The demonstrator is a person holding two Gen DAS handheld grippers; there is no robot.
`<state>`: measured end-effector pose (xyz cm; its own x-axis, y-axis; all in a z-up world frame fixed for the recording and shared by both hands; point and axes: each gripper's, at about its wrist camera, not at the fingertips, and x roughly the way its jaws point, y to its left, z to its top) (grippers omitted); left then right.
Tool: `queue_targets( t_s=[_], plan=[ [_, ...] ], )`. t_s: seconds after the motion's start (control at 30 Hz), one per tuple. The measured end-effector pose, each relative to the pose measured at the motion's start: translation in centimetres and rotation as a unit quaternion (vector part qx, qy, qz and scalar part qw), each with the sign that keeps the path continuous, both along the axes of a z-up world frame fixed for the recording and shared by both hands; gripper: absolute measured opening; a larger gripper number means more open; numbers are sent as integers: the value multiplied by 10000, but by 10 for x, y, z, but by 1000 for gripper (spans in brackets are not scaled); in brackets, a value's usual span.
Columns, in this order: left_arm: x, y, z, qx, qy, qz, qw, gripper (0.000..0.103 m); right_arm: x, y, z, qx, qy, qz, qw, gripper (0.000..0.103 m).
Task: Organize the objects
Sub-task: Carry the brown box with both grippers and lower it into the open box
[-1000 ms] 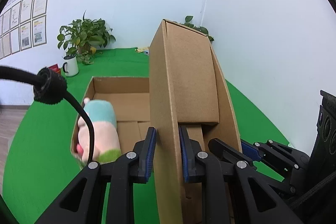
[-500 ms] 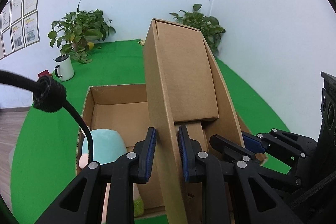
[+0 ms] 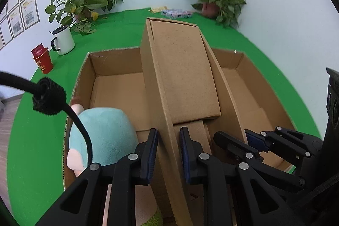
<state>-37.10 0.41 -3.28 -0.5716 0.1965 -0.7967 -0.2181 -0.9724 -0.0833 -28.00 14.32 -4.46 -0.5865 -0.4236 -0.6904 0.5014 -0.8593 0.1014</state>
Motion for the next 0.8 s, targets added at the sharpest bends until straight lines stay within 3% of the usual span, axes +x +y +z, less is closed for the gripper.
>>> queue_targets(
  t_s=[0.13,0.4,0.57,0.8],
  plan=[
    [-7,4,-26,-440,-82,11,9990,16,-3,-6,-20,-32,-295,-24,9996,13],
    [-11,4,-47,-789,-200,109,9966,20,-12,-8,-39,-193,-688,111,9974,12],
    [3,-5,-31,-551,111,185,9982,20,-12,-14,-37,11,-681,41,9977,11],
    [29,-26,-13,-323,179,249,9990,20,-16,-23,-47,339,-834,-80,9959,11]
  ],
)
